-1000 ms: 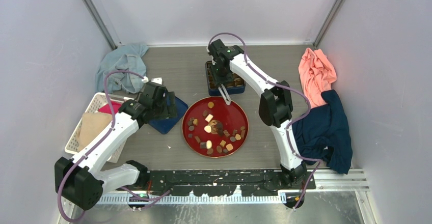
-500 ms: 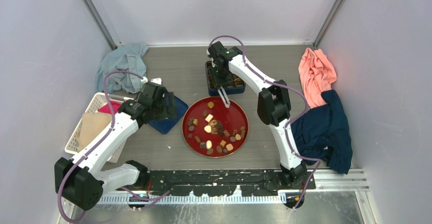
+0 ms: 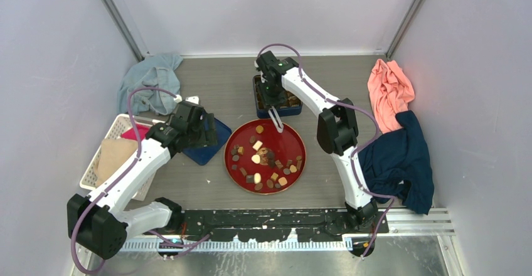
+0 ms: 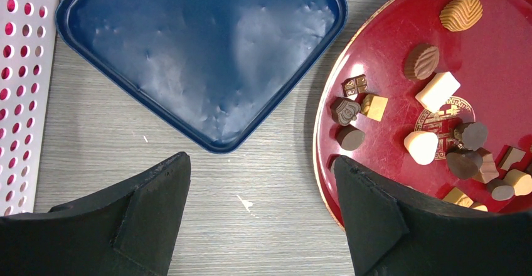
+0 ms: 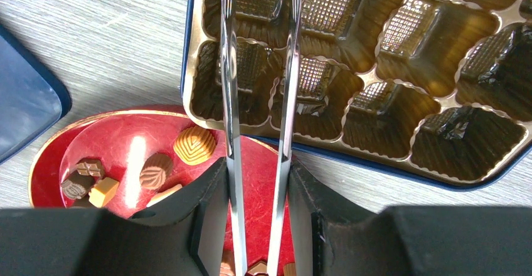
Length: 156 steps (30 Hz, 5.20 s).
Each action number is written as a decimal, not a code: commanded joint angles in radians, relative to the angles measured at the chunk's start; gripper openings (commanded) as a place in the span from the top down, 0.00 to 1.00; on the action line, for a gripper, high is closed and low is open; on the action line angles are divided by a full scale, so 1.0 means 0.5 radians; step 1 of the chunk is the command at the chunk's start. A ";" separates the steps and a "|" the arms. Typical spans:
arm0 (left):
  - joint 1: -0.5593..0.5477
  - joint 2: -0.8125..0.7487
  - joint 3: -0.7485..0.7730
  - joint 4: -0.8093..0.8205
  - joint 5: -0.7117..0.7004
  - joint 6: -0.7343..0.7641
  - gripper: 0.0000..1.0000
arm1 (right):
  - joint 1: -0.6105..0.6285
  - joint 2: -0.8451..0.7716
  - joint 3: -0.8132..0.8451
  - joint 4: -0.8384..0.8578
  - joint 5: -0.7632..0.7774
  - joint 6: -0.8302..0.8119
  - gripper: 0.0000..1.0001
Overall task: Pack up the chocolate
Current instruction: Place the fake chocolate in the packing box, then pick up the fake chocolate from the plate, then place the fake chocolate in the packing box.
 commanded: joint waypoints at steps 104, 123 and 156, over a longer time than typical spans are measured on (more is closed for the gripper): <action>0.019 0.073 0.012 0.123 0.054 0.001 0.15 | 0.560 -1.473 -1.683 -0.219 0.230 0.254 0.79; 0.019 0.038 -0.007 0.115 0.031 -0.004 0.15 | 0.096 -1.058 -0.897 -0.125 0.195 0.110 0.79; 0.021 0.040 0.021 0.051 -0.041 -0.012 0.15 | -0.156 -0.167 -0.096 0.124 -0.096 0.102 0.78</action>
